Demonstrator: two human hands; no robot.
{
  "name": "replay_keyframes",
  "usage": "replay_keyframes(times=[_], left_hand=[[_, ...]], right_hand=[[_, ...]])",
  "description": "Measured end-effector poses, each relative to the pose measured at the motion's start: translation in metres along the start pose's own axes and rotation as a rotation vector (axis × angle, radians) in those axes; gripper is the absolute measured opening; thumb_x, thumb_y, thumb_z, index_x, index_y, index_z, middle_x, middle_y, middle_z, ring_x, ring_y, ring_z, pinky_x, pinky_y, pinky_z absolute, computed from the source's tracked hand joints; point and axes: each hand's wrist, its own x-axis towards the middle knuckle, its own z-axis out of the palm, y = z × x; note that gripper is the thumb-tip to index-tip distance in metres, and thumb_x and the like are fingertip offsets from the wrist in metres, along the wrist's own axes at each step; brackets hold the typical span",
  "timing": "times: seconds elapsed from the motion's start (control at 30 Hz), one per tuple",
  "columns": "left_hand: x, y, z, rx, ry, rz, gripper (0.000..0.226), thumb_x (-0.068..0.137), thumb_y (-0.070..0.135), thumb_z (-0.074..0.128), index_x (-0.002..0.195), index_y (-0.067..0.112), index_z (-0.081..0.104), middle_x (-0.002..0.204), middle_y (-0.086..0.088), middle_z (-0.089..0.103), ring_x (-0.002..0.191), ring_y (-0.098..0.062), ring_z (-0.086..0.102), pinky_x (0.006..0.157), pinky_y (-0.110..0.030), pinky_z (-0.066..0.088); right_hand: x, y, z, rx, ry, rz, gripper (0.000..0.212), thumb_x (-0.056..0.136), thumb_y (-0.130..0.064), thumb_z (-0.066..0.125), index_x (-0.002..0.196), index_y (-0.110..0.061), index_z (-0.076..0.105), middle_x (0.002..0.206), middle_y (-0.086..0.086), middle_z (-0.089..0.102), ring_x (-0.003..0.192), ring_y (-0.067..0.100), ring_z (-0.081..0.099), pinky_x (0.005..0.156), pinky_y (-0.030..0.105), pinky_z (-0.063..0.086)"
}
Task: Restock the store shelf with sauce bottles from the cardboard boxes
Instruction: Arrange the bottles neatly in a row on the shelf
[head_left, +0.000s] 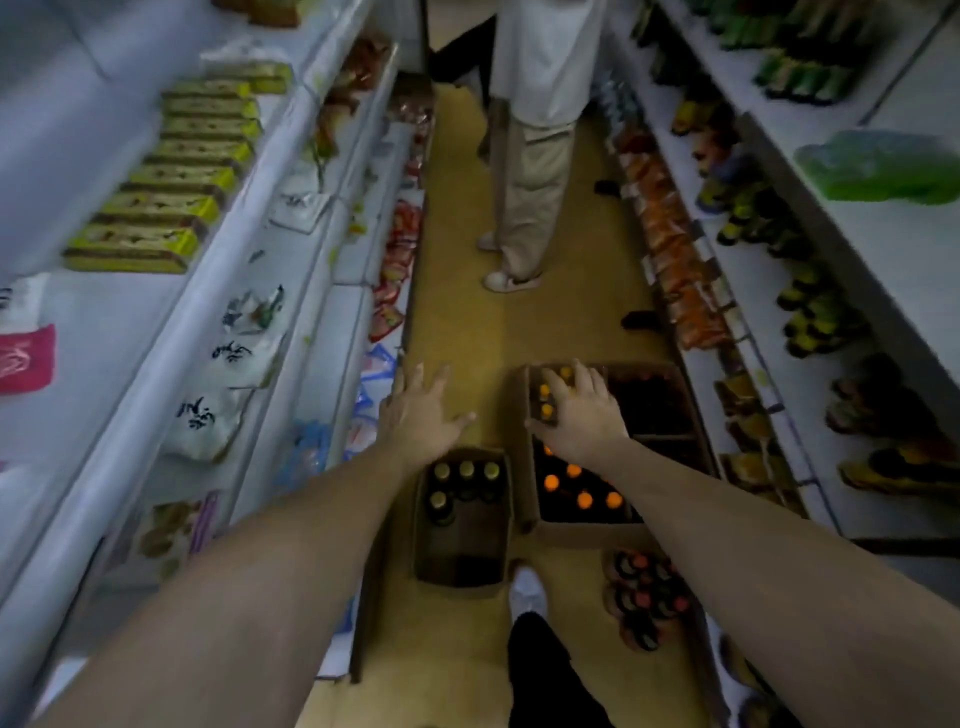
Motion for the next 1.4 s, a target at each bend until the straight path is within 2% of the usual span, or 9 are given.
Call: replay_keyframes(times=[0.23,0.4,0.5,0.67,0.77,0.9,1.03,1.17,1.4], left_hand=[[0.040,-0.019,0.078,-0.143,-0.101,-0.170,0.092,0.091,0.064,0.062,0.163,0.023,0.022,0.170,-0.016,0.015,0.155,-0.040,0.016,0.122,-0.052,0.027],[0.060,-0.040,0.155,-0.274,-0.087,-0.228,0.090,0.081,0.068,0.046,0.158,0.023,0.036,0.159,-0.017,0.037,0.142,-0.043,0.041,0.109,-0.058,0.043],[0.077,-0.046,0.177,-0.275,-0.074,-0.237,0.078,0.084,0.043,0.074,0.150,0.016,0.045,0.149,-0.025,0.051,0.135,-0.049,0.051,0.107,-0.061,0.047],[0.117,-0.089,0.254,-0.354,-0.231,-0.337,0.089,0.088,0.053,0.074,0.160,0.022,0.032,0.168,-0.007,0.026,0.152,-0.030,0.029,0.121,-0.046,0.030],[0.134,-0.109,0.303,-0.420,-0.220,-0.399,0.084,0.083,0.062,0.069,0.153,0.025,0.041,0.162,-0.005,0.036,0.148,-0.031,0.036,0.119,-0.042,0.031],[0.152,-0.131,0.365,-0.567,-0.238,-0.492,0.071,0.086,0.044,0.078,0.147,0.021,0.051,0.148,-0.004,0.052,0.138,-0.025,0.047,0.109,-0.032,0.036],[0.169,-0.147,0.423,-0.596,-0.228,-0.547,0.070,0.083,0.059,0.069,0.140,0.023,0.054,0.131,0.005,0.063,0.127,-0.018,0.057,0.100,-0.030,0.040],[0.187,-0.146,0.458,-0.747,-0.125,-0.763,0.081,0.090,0.033,0.077,0.158,0.017,0.035,0.145,-0.008,0.057,0.136,-0.030,0.051,0.095,-0.026,0.032],[0.203,-0.155,0.508,-0.968,0.044,-0.967,0.084,0.080,0.016,0.087,0.153,0.028,0.047,0.146,-0.002,0.059,0.140,-0.023,0.049,0.112,-0.036,0.041]], right_hand=[[0.098,0.019,0.064,-0.006,-0.223,-0.119,0.082,0.098,-0.061,0.054,0.162,-0.025,0.016,0.169,0.013,0.006,0.154,0.039,0.011,0.121,0.052,0.026],[0.140,0.022,0.142,-0.023,-0.321,-0.159,0.078,0.098,-0.048,0.061,0.160,-0.021,0.022,0.165,0.015,0.020,0.150,0.040,0.020,0.116,0.051,0.035],[0.163,0.024,0.188,0.009,-0.387,-0.155,0.078,0.098,-0.049,0.060,0.160,-0.020,0.023,0.163,0.014,0.020,0.149,0.041,0.021,0.114,0.051,0.037],[0.208,0.024,0.260,0.086,-0.432,-0.071,0.078,0.096,-0.046,0.064,0.158,-0.015,0.029,0.162,0.017,0.029,0.147,0.039,0.028,0.115,0.046,0.032],[0.232,0.023,0.309,0.107,-0.435,0.005,0.072,0.093,-0.040,0.066,0.153,-0.013,0.036,0.149,0.015,0.041,0.139,0.040,0.040,0.107,0.046,0.042],[0.265,0.026,0.367,0.080,-0.482,0.034,0.073,0.093,-0.038,0.064,0.153,-0.014,0.030,0.147,0.016,0.035,0.136,0.041,0.038,0.099,0.046,0.042],[0.292,0.033,0.410,0.035,-0.408,-0.035,0.072,0.092,-0.030,0.069,0.153,-0.016,0.032,0.154,0.018,0.029,0.143,0.040,0.030,0.105,0.045,0.042],[0.316,0.040,0.446,0.002,-0.359,-0.039,0.063,0.094,-0.022,0.068,0.148,-0.012,0.037,0.147,0.020,0.036,0.136,0.039,0.038,0.105,0.044,0.043],[0.329,0.020,0.496,0.550,-0.017,0.402,0.049,0.089,-0.012,0.073,0.133,-0.006,0.052,0.136,0.018,0.052,0.121,0.038,0.055,0.101,0.046,0.047]])
